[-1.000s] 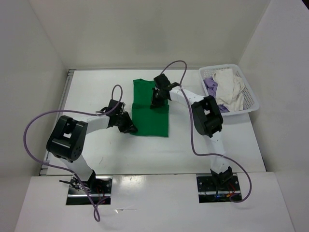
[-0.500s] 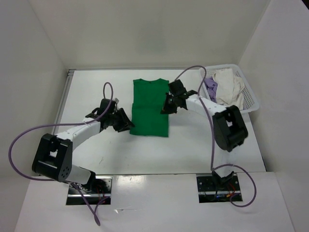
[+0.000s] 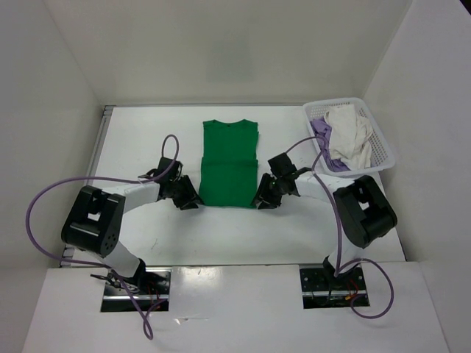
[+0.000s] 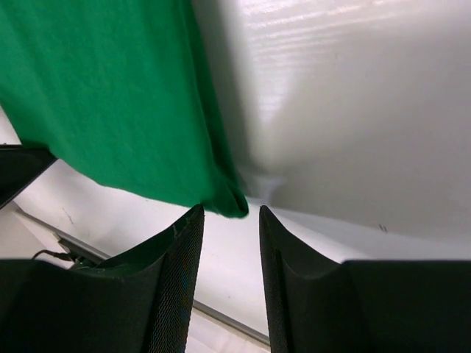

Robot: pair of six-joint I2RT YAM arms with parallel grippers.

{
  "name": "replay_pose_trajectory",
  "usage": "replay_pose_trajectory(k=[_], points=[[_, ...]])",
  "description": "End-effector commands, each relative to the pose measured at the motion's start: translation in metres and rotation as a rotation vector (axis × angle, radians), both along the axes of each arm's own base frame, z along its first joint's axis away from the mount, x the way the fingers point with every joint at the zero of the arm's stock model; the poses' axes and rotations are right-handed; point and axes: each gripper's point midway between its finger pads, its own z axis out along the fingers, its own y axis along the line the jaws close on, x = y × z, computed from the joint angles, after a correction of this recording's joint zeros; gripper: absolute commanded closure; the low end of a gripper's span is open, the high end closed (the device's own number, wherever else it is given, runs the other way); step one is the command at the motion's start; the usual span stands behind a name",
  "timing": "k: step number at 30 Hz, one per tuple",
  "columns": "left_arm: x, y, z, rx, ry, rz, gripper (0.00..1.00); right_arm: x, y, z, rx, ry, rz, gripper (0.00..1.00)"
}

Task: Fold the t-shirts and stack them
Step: Grab one side of the 2/3 rectangular tshirt with both arms, then fold the long partially folded tshirt into a neat square

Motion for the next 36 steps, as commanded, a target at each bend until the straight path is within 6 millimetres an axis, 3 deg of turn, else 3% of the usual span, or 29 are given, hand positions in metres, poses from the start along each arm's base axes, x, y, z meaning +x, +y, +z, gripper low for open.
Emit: replay_pose_trajectory(k=[1, 6, 8, 13, 16, 19, 23, 26, 27, 30, 31, 33, 34, 35, 36], points=[[0.011, 0.001, -0.004, 0.015, -0.017, 0.010, 0.61, 0.015, 0.010, 0.002, 0.050, -0.046, -0.012, 0.58], [0.018, 0.001, -0.003, 0.019, -0.039, 0.016, 0.70, 0.016, 0.013, -0.006, 0.053, -0.036, -0.007, 0.60], [0.018, 0.002, -0.007, 0.029, -0.032, 0.020, 0.74, 0.012, 0.012, -0.015, 0.049, -0.011, -0.003, 0.67], [0.020, 0.002, -0.007, 0.029, -0.032, 0.020, 0.92, 0.016, 0.013, -0.015, 0.043, -0.008, -0.015, 0.93], [0.016, 0.002, -0.002, 0.026, -0.032, 0.007, 0.98, 0.013, 0.010, -0.007, 0.035, -0.013, -0.020, 0.99], [0.005, 0.005, 0.005, 0.034, -0.035, -0.009, 1.00, -0.006, 0.009, -0.004, 0.024, 0.008, 0.002, 1.00], [-0.033, 0.011, 0.004, 0.032, 0.034, -0.044, 1.00, -0.054, 0.009, -0.012, 0.017, 0.085, 0.032, 1.00], [-0.075, 0.012, 0.011, -0.015, 0.115, -0.075, 1.00, -0.099, 0.016, -0.007, 0.047, 0.154, 0.068, 1.00], [-0.091, 0.011, 0.024, -0.043, 0.124, -0.088, 1.00, -0.112, 0.017, -0.002, 0.057, 0.173, 0.078, 1.00], [-0.103, 0.009, 0.051, -0.092, 0.087, -0.084, 1.00, -0.131, 0.015, 0.024, 0.088, 0.168, 0.090, 1.00], [-0.108, 0.013, 0.056, -0.072, 0.105, -0.075, 1.00, -0.122, 0.020, 0.047, 0.118, 0.106, 0.088, 1.00], [-0.090, 0.011, 0.085, -0.074, 0.026, -0.061, 1.00, -0.106, 0.008, 0.062, 0.123, 0.080, 0.052, 1.00], [-0.081, 0.010, 0.097, -0.076, -0.012, -0.057, 1.00, -0.080, 0.003, 0.079, 0.155, 0.031, 0.007, 1.00], [-0.071, 0.007, 0.102, -0.076, -0.015, -0.057, 1.00, -0.067, 0.001, 0.086, 0.165, 0.004, 0.001, 1.00], [-0.051, 0.003, 0.125, -0.081, -0.093, -0.061, 1.00, -0.054, -0.003, 0.092, 0.156, -0.041, 0.021, 1.00]])
